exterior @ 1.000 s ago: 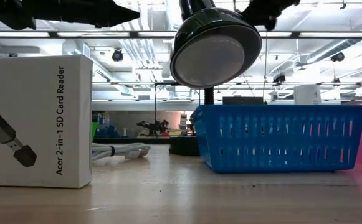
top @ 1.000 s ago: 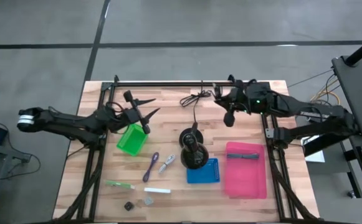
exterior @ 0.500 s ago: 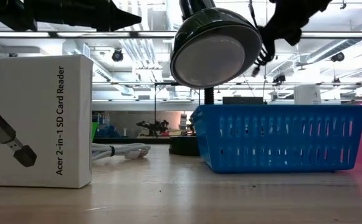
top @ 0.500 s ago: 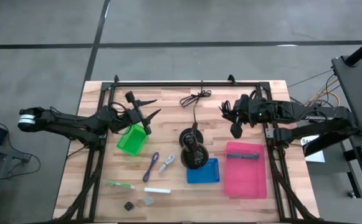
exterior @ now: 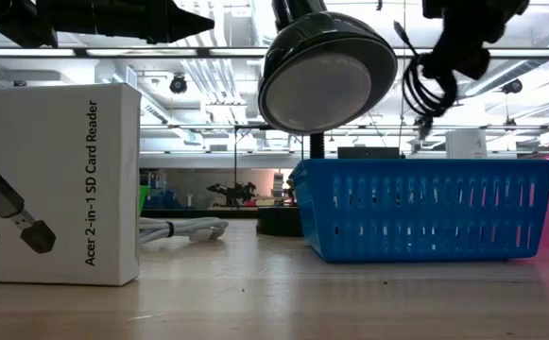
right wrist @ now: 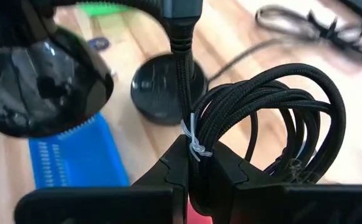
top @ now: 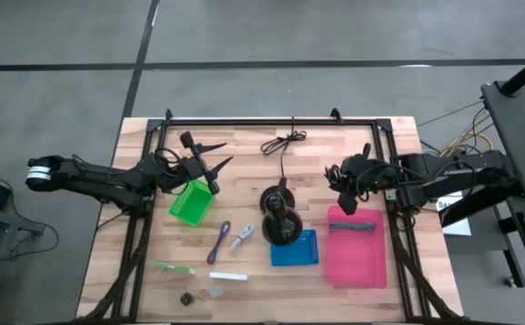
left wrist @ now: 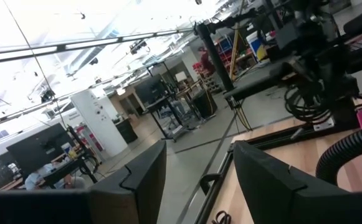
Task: Pick and place items into bin
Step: Put the black charger cable into the pink bin
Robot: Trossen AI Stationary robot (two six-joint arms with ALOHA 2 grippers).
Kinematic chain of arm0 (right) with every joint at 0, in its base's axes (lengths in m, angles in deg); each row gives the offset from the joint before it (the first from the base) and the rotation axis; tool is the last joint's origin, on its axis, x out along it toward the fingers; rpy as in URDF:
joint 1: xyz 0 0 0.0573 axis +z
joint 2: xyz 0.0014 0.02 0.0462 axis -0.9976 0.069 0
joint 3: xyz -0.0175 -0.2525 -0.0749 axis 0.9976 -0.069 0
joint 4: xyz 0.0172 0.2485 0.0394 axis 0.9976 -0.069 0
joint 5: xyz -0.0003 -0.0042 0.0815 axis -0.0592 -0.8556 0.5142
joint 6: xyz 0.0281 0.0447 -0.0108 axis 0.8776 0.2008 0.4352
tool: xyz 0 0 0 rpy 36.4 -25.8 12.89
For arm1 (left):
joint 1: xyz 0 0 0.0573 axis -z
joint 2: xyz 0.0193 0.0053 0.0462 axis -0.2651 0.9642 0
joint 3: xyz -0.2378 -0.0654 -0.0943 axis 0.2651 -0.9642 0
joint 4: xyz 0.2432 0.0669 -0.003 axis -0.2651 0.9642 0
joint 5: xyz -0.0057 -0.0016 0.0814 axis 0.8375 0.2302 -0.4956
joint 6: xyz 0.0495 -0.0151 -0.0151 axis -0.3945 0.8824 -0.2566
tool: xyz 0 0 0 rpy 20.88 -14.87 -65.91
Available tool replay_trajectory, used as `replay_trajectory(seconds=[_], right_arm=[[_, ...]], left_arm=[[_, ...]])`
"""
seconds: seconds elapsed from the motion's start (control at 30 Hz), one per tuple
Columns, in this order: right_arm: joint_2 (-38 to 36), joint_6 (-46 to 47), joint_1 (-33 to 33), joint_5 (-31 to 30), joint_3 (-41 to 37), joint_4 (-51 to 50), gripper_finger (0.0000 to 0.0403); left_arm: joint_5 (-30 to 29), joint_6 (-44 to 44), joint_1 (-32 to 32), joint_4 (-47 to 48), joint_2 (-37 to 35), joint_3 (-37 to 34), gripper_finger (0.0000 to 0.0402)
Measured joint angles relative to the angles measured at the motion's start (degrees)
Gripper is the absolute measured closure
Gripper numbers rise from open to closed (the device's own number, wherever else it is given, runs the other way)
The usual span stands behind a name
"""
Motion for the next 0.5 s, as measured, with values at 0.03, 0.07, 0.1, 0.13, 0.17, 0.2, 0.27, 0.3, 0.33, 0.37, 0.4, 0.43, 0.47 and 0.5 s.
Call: replay_trajectory(seconds=[0.03,0.07,0.1,0.13,0.17,0.2,0.27,0.3,0.33,0.37,0.4,0.43,0.47,0.5], right_arm=[[0.00,1.53,0.73,0.00,0.00,-0.73,0.0383],[0.04,2.96,1.51,-0.02,0.00,-1.24,0.0383],[0.07,4.55,2.32,-0.02,0.00,-1.90,0.0383],[0.09,6.27,3.14,-0.02,0.00,-2.61,0.0383],[0.09,8.03,3.98,-0.02,0.00,-3.14,0.0383],[0.09,9.87,4.81,-0.02,0.00,-3.67,0.0383],[0.40,13.48,6.58,-0.06,0.00,-4.67,0.0383],[0.57,15.25,7.54,-0.04,-0.01,-5.16,0.0383],[0.81,16.98,8.49,-0.03,-0.07,-5.56,0.0383],[1.17,18.58,9.48,-0.02,-0.07,-5.82,0.0383],[1.52,20.08,10.43,-0.02,-0.07,-5.98,0.0383],[1.98,21.46,11.45,-0.02,-0.07,-6.33,0.0383],[2.55,22.60,12.44,-0.02,-0.07,-6.68,0.0383],[3.04,23.72,13.33,-0.02,-0.07,-6.74,0.0383]], left_arm=[[-0.02,0.00,0.00,0.00,0.00,0.00,0.0230],[-0.02,0.00,0.00,-0.02,0.00,0.00,0.0230],[-0.02,0.00,0.00,-0.02,0.00,0.00,0.0230],[-0.04,0.00,0.00,-0.02,0.00,0.00,0.0230],[-0.04,0.00,0.00,-0.02,0.05,0.00,0.0230],[-0.05,0.02,0.00,-0.02,0.13,0.00,0.0230],[-0.06,0.04,0.00,0.00,0.17,-0.09,0.0230],[-0.06,0.04,0.00,0.00,0.17,-0.09,0.0230],[-0.06,0.07,0.00,-0.02,0.20,-0.13,0.0230],[-0.08,0.23,0.00,-0.11,0.26,-0.22,0.0230],[-0.08,0.73,0.00,-0.11,0.31,-0.32,0.0230],[-0.08,1.41,0.00,0.01,0.29,-0.48,0.0230],[-0.08,1.84,0.00,0.03,0.27,-0.56,0.0230],[-0.08,2.33,0.00,-0.03,0.26,-0.57,0.0230]])
